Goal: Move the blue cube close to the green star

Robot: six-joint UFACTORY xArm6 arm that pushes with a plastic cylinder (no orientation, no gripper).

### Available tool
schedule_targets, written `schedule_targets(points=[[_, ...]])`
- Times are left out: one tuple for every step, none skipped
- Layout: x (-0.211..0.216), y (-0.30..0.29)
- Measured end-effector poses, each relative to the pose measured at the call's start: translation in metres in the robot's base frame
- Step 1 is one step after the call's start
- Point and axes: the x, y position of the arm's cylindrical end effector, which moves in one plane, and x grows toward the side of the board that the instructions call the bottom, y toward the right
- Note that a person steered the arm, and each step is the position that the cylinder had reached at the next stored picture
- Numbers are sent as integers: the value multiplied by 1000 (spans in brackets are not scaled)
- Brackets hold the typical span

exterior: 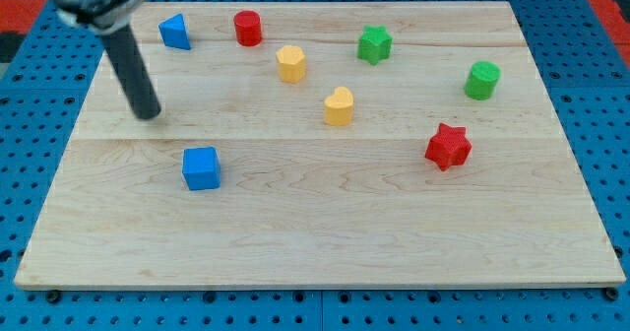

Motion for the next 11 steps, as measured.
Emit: schedule_targets(points=[[67, 8], [87, 28], [77, 41], [70, 66], [51, 79], [47, 116], [33, 148], [10, 171], [-16, 182], [-47, 187], [-76, 194]])
